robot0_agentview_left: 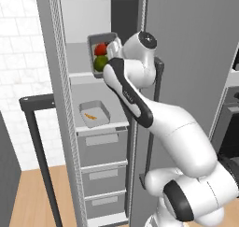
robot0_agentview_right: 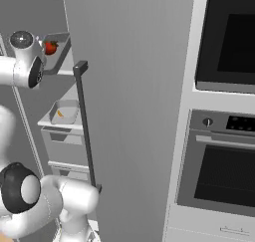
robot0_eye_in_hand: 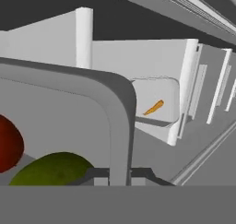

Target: Take the meat container that has the shrimp and place it on the second highest rack of the freezer. Then take the vegetable container that has the lime and tomato and place it on the highest rack of the freezer.

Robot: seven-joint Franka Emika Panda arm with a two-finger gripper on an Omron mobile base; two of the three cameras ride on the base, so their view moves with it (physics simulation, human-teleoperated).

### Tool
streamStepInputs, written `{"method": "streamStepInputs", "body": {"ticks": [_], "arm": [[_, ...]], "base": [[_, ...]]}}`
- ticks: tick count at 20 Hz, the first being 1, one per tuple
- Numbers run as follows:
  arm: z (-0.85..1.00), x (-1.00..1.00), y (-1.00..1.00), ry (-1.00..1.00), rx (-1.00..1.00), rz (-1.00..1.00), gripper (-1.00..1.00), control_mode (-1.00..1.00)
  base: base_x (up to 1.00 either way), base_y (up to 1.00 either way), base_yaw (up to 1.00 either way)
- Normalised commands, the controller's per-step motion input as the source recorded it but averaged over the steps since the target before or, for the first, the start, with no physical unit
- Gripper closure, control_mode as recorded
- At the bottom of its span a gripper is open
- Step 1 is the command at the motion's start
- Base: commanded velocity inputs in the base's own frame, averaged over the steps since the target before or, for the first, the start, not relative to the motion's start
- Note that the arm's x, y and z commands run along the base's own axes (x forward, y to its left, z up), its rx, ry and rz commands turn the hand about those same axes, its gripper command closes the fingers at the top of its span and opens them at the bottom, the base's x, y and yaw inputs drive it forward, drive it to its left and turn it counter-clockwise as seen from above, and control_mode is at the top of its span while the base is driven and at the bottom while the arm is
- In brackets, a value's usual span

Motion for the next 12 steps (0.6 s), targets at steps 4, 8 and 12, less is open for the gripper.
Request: {"method": "streamStepInputs", "body": {"ticks": [4, 8, 12], "arm": [[0.00, 0.90, 0.24, 0.16, 0.00, 0.00, 1.00, -1.00], [0.00, 0.85, 0.33, 0.10, -0.01, 0.00, 1.00, -1.00], [0.00, 0.91, 0.42, 0.09, -0.06, 0.00, 1.00, -1.00]], "base": [[0.00, 0.00, 0.00], [0.00, 0.00, 0.00], [0.00, 0.00, 0.00]]}}
